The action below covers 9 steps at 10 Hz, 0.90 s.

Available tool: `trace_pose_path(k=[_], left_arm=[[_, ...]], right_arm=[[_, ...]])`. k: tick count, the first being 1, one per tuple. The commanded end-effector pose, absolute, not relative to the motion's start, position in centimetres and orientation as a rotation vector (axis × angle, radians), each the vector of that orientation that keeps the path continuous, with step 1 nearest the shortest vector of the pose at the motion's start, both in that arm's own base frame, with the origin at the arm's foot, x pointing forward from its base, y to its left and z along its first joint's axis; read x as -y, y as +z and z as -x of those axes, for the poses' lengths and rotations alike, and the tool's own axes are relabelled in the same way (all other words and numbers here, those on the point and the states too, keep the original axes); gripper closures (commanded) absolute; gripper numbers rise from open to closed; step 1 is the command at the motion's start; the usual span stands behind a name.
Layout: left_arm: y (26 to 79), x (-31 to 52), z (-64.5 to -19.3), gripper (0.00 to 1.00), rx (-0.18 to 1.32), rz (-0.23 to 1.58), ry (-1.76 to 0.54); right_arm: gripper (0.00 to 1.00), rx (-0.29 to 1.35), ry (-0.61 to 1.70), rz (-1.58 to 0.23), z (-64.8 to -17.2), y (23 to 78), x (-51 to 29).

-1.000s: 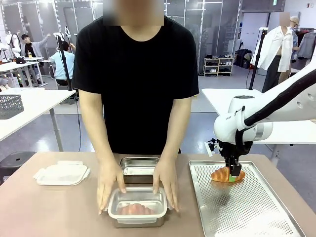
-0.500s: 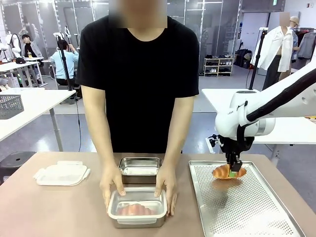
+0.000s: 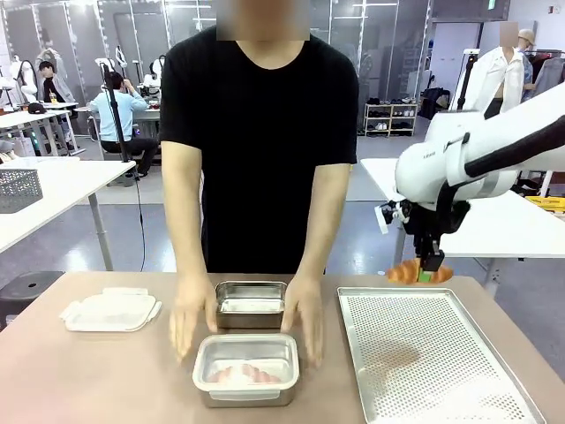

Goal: Place the bread into the airtight container.
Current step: Pick up a Butter Roll and place it into an empty Airtight Container.

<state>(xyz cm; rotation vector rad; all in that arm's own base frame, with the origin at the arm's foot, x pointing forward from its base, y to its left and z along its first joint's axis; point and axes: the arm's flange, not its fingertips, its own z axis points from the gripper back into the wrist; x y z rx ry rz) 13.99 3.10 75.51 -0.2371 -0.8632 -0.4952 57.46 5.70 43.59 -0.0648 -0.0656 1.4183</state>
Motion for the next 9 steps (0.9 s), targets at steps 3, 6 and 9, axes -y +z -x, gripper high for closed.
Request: trace_pose_path(k=[3, 6, 9], left_arm=[[75.8, -3.0, -13.8, 0.00, 0.868, 0.235, -0.501], [75.8, -3.0, -13.8, 0.00, 0.868, 0.235, -0.501], [75.8, -3.0, -13.8, 0.00, 0.868, 0.235, -0.501]], right_arm=[[0.55, 0.078, 1.322, 0.033, -53.5, 47.2, -8.1], [0.55, 0.131, 1.294, 0.059, -51.7, 49.9, -14.6], [0.55, 0.150, 1.293, 0.013, -51.7, 50.6, -21.6]])
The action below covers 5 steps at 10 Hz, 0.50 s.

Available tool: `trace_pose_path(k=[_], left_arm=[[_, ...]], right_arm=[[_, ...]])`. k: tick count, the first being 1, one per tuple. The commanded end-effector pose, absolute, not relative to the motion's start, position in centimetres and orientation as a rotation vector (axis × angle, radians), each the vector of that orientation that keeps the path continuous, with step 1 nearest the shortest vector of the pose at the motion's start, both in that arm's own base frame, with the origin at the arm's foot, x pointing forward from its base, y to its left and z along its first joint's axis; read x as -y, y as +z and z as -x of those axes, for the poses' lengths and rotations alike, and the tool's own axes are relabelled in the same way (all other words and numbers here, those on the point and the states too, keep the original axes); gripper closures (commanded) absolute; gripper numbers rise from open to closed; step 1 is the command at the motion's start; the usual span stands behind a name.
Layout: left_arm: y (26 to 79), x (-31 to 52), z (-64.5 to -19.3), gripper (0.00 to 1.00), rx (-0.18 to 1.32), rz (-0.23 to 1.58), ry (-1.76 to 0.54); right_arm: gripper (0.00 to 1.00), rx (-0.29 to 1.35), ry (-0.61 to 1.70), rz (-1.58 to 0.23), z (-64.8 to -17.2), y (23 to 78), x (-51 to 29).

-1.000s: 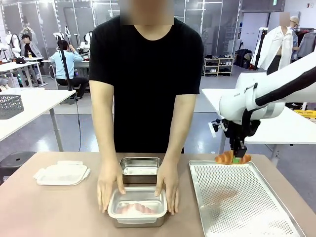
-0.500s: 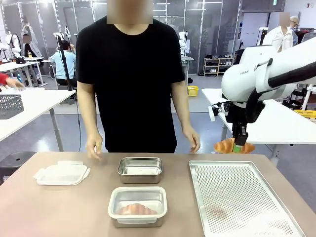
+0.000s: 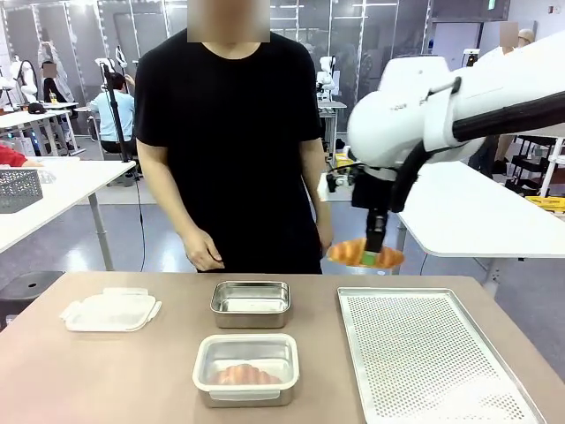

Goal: Place the bread into the airtight container.
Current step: Pick up a Butter Roll and place it into an empty Airtight Container.

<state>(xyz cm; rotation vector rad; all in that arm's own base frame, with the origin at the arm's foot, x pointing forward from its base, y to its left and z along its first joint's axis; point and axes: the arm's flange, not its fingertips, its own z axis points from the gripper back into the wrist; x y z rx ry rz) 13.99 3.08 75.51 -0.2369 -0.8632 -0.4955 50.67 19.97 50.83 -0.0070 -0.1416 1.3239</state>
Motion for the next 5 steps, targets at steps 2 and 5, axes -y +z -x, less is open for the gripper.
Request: trace_pose_path(k=[2, 5], left_arm=[[75.8, -3.0, -13.8, 0.00, 0.868, 0.235, -0.501], [75.8, -3.0, -13.8, 0.00, 0.868, 0.235, -0.501]], right_arm=[[0.55, 0.188, 1.268, 0.045, -51.8, 50.1, -26.1], [0.55, 0.243, 1.272, 0.062, -53.6, 47.8, -32.5]])
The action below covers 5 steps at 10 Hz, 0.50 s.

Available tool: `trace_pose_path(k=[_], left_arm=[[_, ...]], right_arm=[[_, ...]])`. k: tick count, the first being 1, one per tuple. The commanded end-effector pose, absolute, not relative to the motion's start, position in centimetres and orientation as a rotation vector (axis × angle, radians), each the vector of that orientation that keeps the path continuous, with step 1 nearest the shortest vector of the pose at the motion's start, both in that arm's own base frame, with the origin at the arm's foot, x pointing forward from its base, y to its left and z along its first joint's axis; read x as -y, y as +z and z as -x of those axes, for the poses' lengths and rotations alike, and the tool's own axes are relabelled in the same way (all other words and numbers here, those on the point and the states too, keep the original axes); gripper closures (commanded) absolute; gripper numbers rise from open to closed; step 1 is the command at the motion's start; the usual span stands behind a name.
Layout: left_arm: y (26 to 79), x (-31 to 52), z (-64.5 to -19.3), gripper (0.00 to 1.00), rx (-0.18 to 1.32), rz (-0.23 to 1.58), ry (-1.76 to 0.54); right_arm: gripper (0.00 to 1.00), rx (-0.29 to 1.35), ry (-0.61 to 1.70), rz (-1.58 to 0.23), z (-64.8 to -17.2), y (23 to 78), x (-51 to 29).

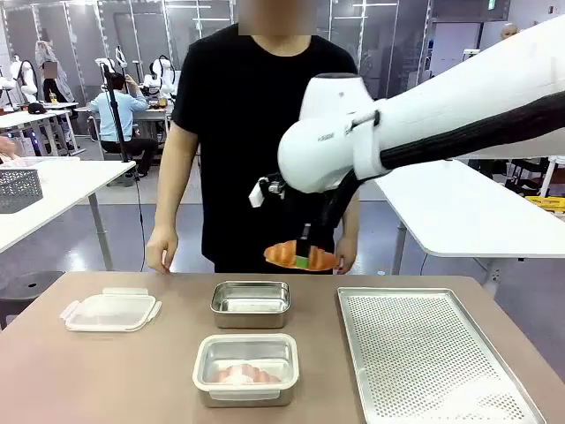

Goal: Place the bread into the airtight container.
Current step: Pick up a Butter Roll and place it into an empty Airtight Container.

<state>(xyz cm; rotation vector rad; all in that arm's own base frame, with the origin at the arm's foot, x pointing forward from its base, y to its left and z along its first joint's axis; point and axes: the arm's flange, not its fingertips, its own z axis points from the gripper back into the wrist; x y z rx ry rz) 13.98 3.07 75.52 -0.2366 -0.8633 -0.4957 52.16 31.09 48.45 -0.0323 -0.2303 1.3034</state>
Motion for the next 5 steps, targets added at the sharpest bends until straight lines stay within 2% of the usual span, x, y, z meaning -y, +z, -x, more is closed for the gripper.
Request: trace_pose_path(k=[1, 5], left_arm=[[75.8, -3.0, -13.8, 0.00, 0.868, 0.235, -0.501], [75.8, -3.0, -13.8, 0.00, 0.868, 0.235, -0.501]], right_arm=[[0.55, 0.252, 1.270, 0.082, -54.5, 46.4, -34.3], [0.55, 0.235, 1.258, 0.128, -57.0, 41.1, -40.2]])
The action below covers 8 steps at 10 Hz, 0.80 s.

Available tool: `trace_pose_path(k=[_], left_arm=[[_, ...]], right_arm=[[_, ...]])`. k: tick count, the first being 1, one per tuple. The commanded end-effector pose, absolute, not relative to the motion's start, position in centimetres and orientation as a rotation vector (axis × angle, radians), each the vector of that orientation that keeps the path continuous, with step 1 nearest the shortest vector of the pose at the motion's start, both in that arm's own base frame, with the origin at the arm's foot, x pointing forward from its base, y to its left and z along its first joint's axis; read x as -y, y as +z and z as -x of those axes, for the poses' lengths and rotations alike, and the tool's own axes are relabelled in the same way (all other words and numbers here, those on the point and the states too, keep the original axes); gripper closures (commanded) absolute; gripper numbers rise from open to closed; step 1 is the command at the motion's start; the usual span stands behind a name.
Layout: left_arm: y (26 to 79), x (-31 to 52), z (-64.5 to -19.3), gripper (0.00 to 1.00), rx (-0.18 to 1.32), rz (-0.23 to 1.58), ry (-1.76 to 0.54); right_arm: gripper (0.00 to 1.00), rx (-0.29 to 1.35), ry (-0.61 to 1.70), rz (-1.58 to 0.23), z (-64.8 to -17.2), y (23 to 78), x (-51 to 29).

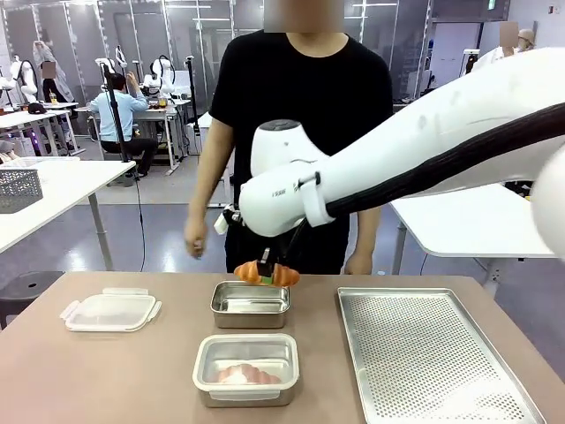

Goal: Place the bread into the airtight container.
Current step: Pick up a Butter Roll and place it into an empty Airtight Container.

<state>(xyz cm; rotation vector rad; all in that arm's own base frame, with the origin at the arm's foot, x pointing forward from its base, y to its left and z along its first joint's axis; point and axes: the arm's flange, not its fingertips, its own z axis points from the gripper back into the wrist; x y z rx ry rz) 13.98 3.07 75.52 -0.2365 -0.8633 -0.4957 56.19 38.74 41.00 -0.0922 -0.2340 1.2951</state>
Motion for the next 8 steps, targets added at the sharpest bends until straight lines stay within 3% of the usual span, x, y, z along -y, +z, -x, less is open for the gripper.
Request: trace_pose_path(k=[1, 7, 8], left_arm=[[75.8, -3.0, -13.8, 0.00, 0.868, 0.235, -0.501], [75.8, -3.0, -13.8, 0.00, 0.868, 0.235, -0.501], [75.8, -3.0, -13.8, 0.00, 0.868, 0.235, -0.501]], right_arm=[[0.55, 0.221, 1.250, 0.134, -57.3, 39.7, -41.3], [0.55, 0.173, 1.278, 0.146, -58.3, 36.3, -43.4], [0.51, 0.172, 1.277, 0.150, -58.4, 36.1, -43.4]])
